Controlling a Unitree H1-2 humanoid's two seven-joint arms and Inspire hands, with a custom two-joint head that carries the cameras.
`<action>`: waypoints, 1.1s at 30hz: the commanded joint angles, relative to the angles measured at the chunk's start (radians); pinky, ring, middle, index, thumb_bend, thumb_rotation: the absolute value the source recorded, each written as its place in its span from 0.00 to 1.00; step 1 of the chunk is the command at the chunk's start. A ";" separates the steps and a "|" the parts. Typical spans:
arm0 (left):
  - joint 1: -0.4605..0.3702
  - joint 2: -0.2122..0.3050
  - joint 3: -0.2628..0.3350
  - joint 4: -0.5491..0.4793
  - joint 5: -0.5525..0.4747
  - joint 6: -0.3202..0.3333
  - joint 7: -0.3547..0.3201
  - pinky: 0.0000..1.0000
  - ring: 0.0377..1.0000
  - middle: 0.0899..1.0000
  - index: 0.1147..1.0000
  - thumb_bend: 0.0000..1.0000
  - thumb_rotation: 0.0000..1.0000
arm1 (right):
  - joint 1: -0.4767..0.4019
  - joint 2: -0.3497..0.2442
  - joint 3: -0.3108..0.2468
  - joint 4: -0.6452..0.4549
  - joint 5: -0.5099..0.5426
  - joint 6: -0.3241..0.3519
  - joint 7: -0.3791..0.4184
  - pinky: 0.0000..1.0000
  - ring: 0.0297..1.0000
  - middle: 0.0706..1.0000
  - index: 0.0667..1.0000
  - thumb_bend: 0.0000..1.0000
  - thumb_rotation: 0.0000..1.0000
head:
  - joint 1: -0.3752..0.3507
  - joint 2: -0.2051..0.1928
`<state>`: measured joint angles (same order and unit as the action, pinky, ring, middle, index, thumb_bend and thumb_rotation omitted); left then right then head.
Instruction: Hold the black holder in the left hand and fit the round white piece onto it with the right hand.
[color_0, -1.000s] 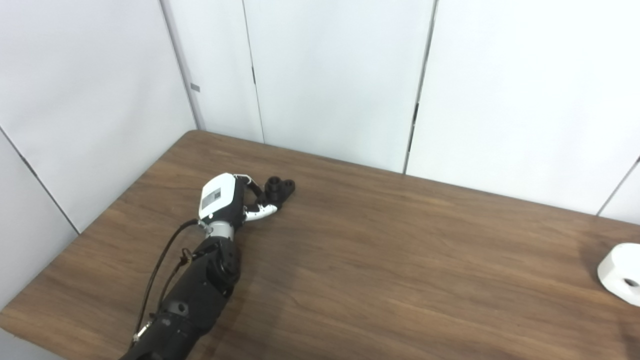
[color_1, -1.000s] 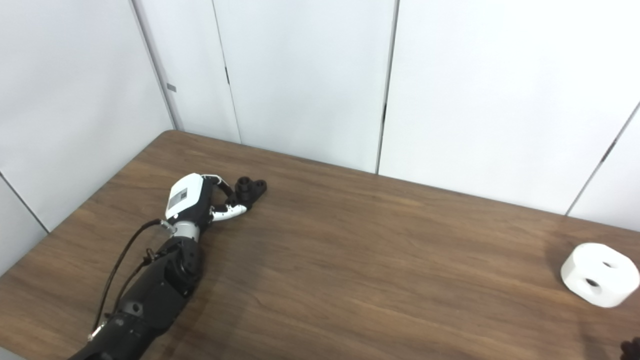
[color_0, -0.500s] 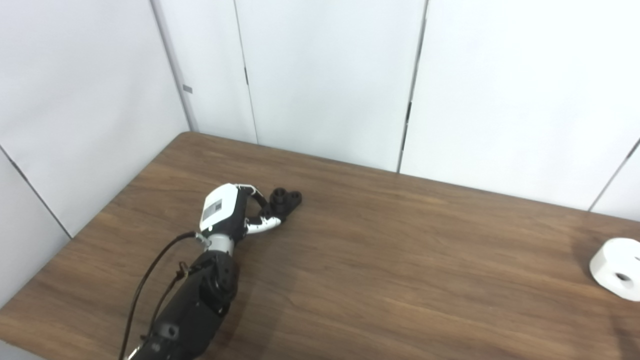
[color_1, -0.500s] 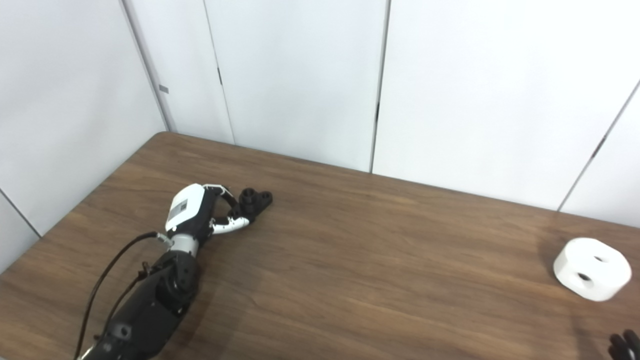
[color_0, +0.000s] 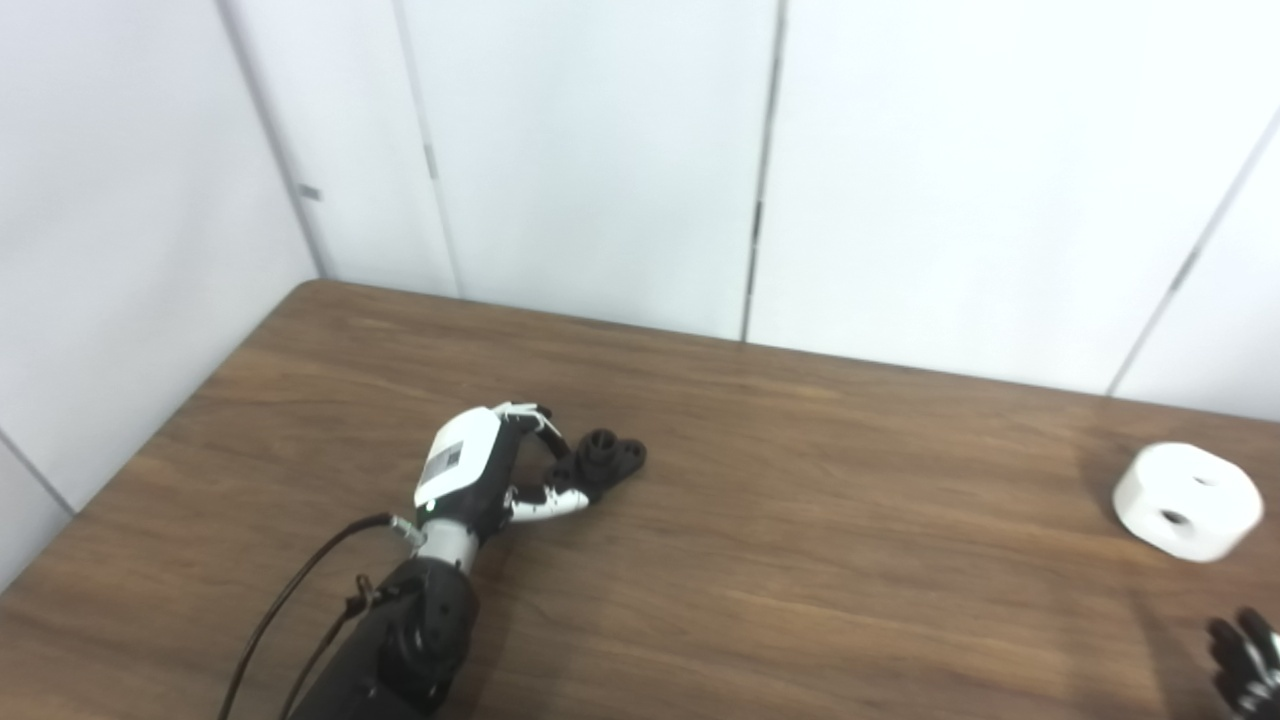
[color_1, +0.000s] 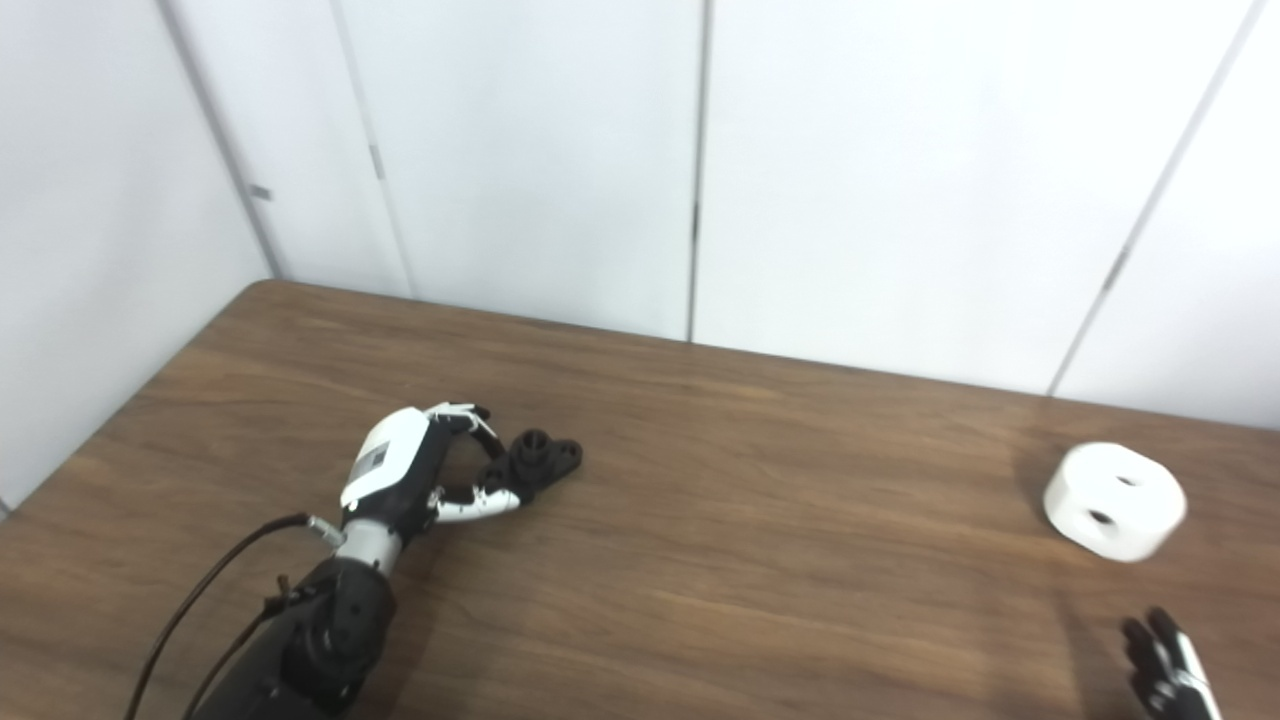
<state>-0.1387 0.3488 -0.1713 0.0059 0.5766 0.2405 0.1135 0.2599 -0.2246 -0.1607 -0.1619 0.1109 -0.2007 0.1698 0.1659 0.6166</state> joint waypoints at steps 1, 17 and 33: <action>0.029 -0.019 -0.035 -0.029 -0.006 -0.012 -0.050 0.86 0.89 0.80 0.42 0.52 0.06 | 0.030 0.046 0.036 0.039 0.005 -0.006 -0.006 1.00 0.97 0.94 0.97 0.58 1.00 | -0.017 0.010; 0.156 -0.060 -0.158 -0.226 -0.016 -0.060 -0.198 0.82 0.92 0.83 0.42 0.51 0.05 | 0.062 0.068 0.073 -0.076 -0.052 0.080 -0.037 1.00 0.98 0.94 0.96 0.55 1.00 | -0.133 0.085; 0.256 -0.067 -0.239 -0.256 -0.024 -0.160 -0.275 0.88 0.92 0.84 0.42 0.51 0.05 | 0.064 0.071 0.094 -0.143 -0.091 0.153 -0.071 1.00 0.97 0.92 0.95 0.56 1.00 | -0.193 0.161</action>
<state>0.0877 0.2762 -0.3877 -0.2756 0.5715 0.0626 -0.0902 0.3124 -0.1525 -0.0742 -0.2821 0.0263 -0.0673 0.0958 -0.0260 0.7761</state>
